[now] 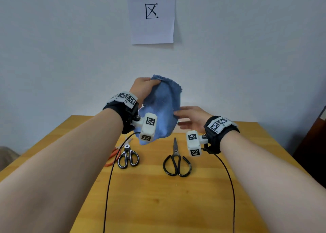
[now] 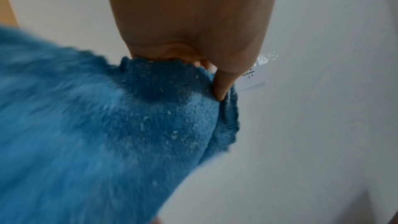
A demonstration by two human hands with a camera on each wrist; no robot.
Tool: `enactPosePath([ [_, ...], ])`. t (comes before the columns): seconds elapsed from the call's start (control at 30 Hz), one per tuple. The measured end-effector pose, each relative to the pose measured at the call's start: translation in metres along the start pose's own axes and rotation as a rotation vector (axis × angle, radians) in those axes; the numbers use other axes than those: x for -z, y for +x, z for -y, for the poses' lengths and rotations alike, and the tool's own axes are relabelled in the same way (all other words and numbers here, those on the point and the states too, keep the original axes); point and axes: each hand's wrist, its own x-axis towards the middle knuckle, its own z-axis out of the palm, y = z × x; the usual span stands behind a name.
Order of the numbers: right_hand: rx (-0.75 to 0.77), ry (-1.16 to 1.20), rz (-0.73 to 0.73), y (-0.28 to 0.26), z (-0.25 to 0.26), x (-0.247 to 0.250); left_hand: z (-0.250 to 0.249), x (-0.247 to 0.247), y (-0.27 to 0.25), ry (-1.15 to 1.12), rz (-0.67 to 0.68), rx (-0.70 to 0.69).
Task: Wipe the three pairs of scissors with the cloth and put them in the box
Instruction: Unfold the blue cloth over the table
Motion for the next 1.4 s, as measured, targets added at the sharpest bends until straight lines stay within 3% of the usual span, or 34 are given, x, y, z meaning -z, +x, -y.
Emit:
enactPosePath([
  [0.13, -0.065, -0.087, 0.137, -0.011, 0.002, -0.007, -0.002, 0.006, -0.002, -0.053, 0.014, 0.037],
  [0.3, -0.025, -0.062, 0.009, -0.011, 0.010, -0.006, 0.003, 0.013, -0.006, -0.061, 0.005, 0.084],
  [0.4, 0.134, -0.154, -0.004, -0.011, 0.015, -0.005, 0.003, 0.010, -0.012, -0.012, 0.124, 0.079],
  [0.5, 0.342, -0.200, 0.087, -0.010, 0.023, -0.008, -0.002, 0.005, -0.018, 0.079, 0.307, 0.086],
  [0.6, 0.320, -0.313, 0.153, -0.013, 0.029, -0.011, -0.006, 0.003, -0.021, 0.158, 0.441, 0.102],
  [0.73, 0.250, -0.495, 0.015, -0.015, 0.030, -0.004, -0.001, 0.012, -0.020, 0.124, 0.248, 0.085],
  [0.8, 0.247, -0.427, -0.067, -0.014, 0.033, 0.000, 0.006, 0.018, -0.019, 0.072, 0.135, 0.127],
  [0.87, 0.234, -0.336, -0.091, -0.016, 0.038, 0.000, 0.020, 0.022, -0.020, 0.034, 0.109, 0.251],
  [1.03, 0.267, -0.107, -0.198, -0.024, 0.057, 0.003, 0.053, 0.016, -0.026, 0.015, 0.307, 0.514],
  [1.23, 0.243, 0.212, -0.176, -0.032, 0.069, 0.011, 0.064, 0.002, -0.032, 0.030, 0.438, 0.544],
  [1.4, 0.175, 0.398, -0.133, -0.034, 0.065, 0.016, 0.066, -0.002, -0.028, -0.039, 0.423, 0.505],
])
